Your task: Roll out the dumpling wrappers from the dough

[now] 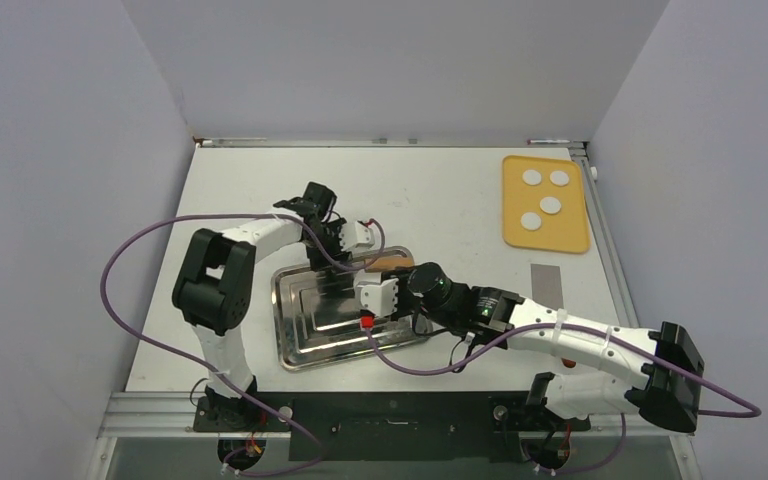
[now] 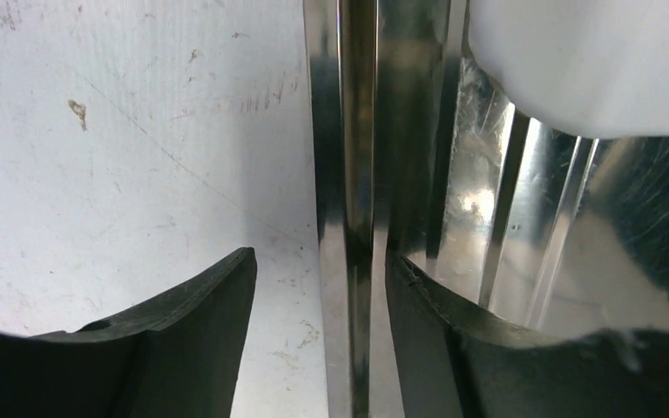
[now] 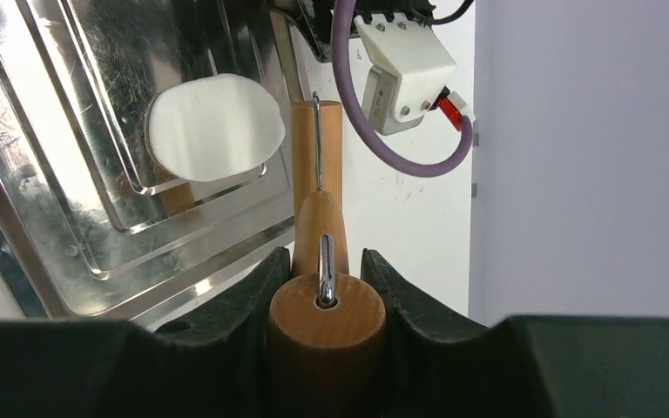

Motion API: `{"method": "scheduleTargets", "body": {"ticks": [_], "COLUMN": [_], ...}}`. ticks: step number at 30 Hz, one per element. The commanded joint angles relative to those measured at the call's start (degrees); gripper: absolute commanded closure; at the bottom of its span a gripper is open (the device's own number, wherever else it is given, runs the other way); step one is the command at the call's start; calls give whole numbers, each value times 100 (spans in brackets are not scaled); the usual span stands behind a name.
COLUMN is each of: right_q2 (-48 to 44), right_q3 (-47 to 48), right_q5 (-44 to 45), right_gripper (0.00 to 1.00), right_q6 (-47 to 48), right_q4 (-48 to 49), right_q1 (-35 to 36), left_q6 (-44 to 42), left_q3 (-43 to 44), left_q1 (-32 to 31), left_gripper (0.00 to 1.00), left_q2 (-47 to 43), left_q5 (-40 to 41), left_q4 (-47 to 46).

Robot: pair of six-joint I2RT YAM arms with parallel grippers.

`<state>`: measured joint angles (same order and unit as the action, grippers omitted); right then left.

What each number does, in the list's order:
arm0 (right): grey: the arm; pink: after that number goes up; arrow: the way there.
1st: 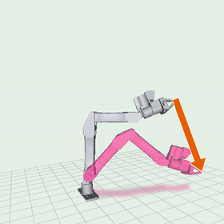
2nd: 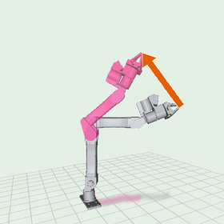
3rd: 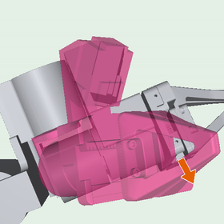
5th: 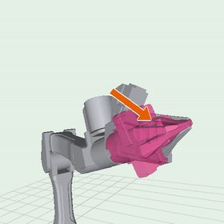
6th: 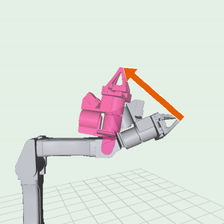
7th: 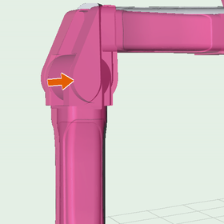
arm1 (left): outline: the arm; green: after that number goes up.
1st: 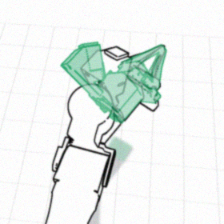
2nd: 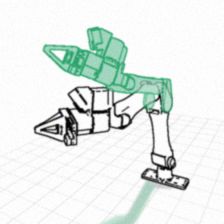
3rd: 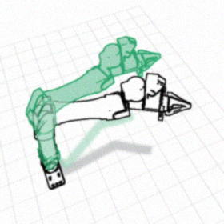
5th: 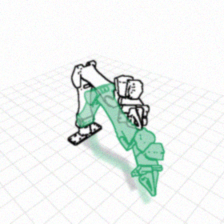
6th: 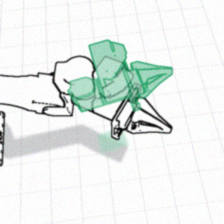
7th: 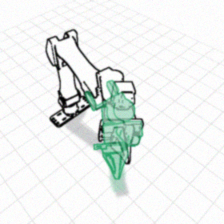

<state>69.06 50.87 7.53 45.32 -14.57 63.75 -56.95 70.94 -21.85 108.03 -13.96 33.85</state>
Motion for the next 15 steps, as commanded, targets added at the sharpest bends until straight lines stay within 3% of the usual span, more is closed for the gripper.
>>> {"method": "scheduleTargets", "body": {"ticks": [1, 5, 7, 15], "right_q2": [-243, -437, -538, -909], "right_q3": [-60, -136, -162, -264], "right_q5": [-28, -84, -110, -35], "right_gripper": [92, 91, 92, 92], "right_q6": [-157, -267, -339, -551], "right_q4": [453, 550, 535, 303], "right_q1": [-52, -142, -192, -222], "left_q6": [324, -100, -371, -1497], "left_q3": [-81, -475, -571, -773], "left_q1": [-422, -923, -1100, -1486], "left_gripper": [53, 83, 93, 97], "left_q2": [418, 406, 387, 302], "left_q5": [527, 713, 571, 64], "left_q4": [10, -260, -317, -518]}}
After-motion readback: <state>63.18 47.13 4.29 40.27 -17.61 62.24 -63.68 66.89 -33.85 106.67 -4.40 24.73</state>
